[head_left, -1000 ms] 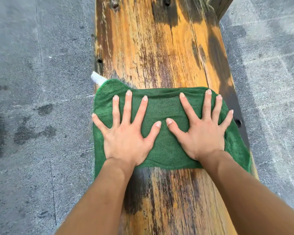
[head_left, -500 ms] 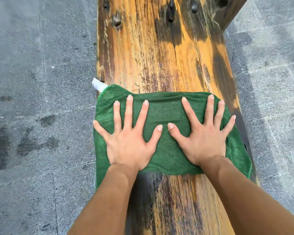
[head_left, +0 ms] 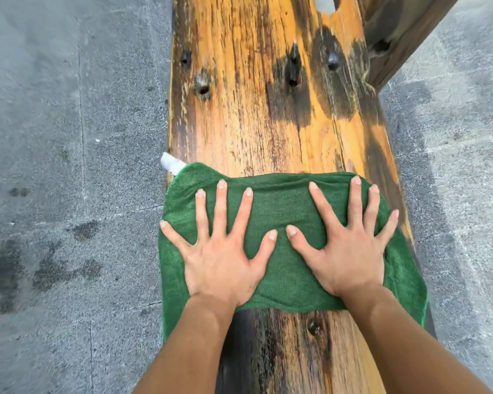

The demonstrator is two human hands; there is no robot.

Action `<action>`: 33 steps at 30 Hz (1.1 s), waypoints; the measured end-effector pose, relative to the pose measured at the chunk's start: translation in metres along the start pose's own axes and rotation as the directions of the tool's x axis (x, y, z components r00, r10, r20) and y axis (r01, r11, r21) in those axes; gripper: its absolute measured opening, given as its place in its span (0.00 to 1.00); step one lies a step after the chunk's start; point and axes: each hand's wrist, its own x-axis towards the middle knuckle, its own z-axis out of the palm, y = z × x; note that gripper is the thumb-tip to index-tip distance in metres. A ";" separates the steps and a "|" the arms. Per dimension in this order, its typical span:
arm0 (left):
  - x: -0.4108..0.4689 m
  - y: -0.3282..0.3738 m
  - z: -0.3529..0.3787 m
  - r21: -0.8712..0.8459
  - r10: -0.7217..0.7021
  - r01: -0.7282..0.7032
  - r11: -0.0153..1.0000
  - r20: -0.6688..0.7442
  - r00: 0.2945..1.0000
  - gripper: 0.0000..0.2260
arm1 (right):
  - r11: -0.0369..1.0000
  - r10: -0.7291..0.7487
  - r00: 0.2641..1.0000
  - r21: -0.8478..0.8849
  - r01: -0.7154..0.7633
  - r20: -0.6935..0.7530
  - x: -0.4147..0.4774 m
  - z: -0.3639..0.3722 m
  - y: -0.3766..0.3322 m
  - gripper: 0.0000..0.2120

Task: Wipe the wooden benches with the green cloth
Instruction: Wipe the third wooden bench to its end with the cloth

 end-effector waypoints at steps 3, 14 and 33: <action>0.014 0.002 -0.003 0.005 0.002 -0.002 1.000 -0.007 1.000 0.34 | 1.000 -0.010 1.000 0.006 0.010 -0.026 0.013 -0.001 0.001 0.39; 0.044 0.007 -0.015 0.042 0.007 -0.008 0.999 0.039 0.999 0.35 | 1.000 -0.015 1.000 -0.008 0.015 -0.002 0.039 -0.005 0.004 0.40; 0.125 0.011 -0.022 0.034 0.008 -0.008 0.999 -0.014 1.000 0.35 | 0.998 -0.040 0.998 -0.041 0.042 0.038 0.126 -0.015 -0.003 0.41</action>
